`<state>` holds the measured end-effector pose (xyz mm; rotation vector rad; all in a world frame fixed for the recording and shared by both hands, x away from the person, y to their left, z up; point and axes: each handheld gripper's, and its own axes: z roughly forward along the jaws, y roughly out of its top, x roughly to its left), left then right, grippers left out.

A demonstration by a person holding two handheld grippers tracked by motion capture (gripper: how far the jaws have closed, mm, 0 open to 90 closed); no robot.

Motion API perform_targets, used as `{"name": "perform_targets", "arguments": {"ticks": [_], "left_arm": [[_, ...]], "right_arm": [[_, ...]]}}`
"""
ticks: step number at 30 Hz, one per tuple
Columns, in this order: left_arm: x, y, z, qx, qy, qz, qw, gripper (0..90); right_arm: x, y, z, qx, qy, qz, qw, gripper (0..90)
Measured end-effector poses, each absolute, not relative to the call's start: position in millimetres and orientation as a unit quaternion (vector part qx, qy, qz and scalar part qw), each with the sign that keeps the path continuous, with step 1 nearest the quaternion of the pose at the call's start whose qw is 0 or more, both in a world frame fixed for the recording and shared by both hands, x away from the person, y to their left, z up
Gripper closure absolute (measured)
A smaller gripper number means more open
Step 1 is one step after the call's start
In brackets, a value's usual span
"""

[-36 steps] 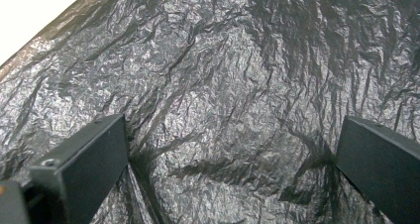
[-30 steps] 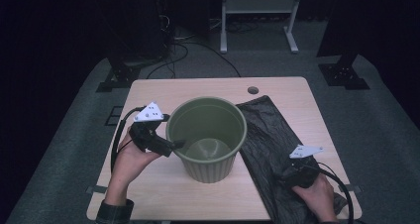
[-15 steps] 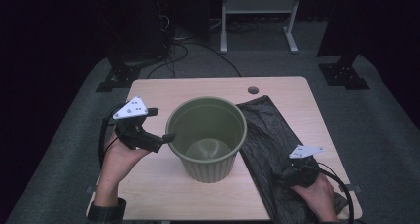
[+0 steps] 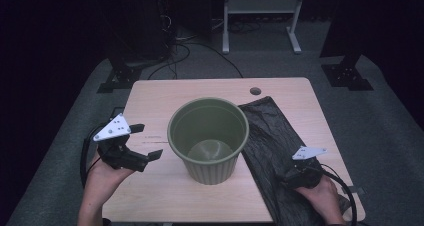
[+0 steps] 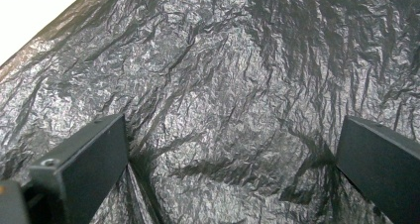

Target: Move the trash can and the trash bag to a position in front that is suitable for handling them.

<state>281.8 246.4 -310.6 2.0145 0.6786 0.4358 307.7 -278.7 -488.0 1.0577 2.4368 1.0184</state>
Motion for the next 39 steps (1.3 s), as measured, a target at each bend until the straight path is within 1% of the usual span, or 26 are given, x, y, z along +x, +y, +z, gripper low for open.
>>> {"name": "perform_targets", "arguments": {"ticks": [6, 13, 27, 39], "left_arm": [[277.8, 248.2, -326.3, 0.822, 0.277, 0.179, 0.464, 0.0], [281.3, 244.2, -358.2, 0.821, 0.281, 0.167, 0.467, 0.0], [291.8, 223.7, -416.6, 0.845, 0.28, 0.145, 0.433, 0.0], [300.8, 219.7, -457.0, 0.854, 0.29, 0.147, 0.406, 0.0]], "right_arm": [[307.7, -278.8, -487.9, 0.368, 0.847, 0.354, 0.148, 0.0], [307.7, -278.8, -488.0, 0.368, 0.847, 0.354, 0.148, 0.0], [307.5, -278.8, -488.0, 0.368, 0.847, 0.354, 0.148, 0.0], [307.5, -278.7, -488.0, 0.368, 0.847, 0.354, 0.148, 0.0]]}}
